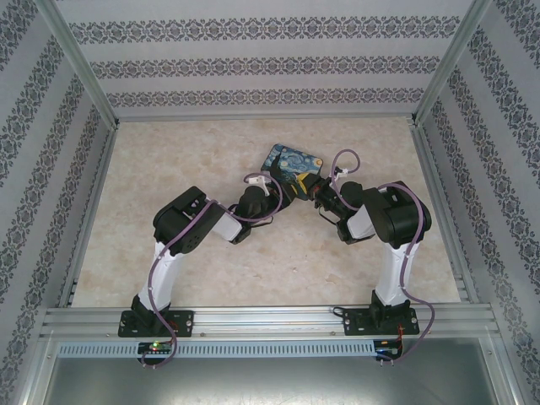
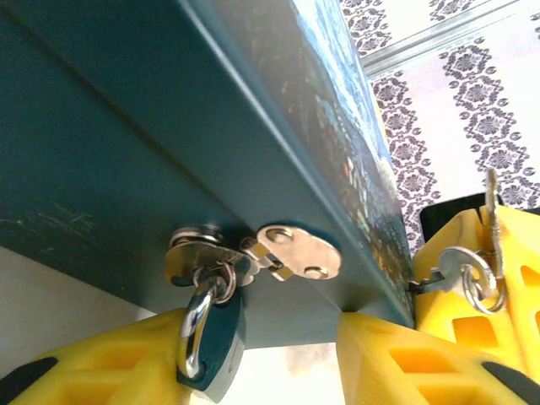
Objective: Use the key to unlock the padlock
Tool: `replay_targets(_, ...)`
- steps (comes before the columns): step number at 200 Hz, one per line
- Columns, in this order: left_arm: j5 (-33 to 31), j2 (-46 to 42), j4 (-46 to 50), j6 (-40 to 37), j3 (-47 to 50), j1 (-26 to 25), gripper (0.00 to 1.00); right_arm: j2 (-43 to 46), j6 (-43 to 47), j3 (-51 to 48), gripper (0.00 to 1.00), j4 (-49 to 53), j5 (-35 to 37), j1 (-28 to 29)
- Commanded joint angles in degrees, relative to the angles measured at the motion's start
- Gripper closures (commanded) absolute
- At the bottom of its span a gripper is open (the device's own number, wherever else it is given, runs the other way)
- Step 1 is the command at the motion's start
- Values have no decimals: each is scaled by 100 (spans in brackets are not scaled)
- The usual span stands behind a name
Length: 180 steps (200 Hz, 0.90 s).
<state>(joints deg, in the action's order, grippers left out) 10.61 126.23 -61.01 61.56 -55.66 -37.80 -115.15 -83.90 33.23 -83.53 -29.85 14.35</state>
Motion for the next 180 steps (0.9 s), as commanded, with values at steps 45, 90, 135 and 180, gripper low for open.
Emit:
replay_targets(45, -270, 148, 971, -232, 38, 10, 65, -262, 9, -142, 100, 417, 75, -24)
replay_targets(90, -244, 147, 952, -241, -4, 53, 74, -271, 14, -142, 100, 417, 75, -22)
replay_targets(135, -165, 144, 910, -232, 16, 98, 87, -258, 14, -129, 100, 416, 50, -32)
replay_targets(180, -5, -21, 924, -174, 107, 137, 100, -86, 66, -187, 100, 416, -73, -75)
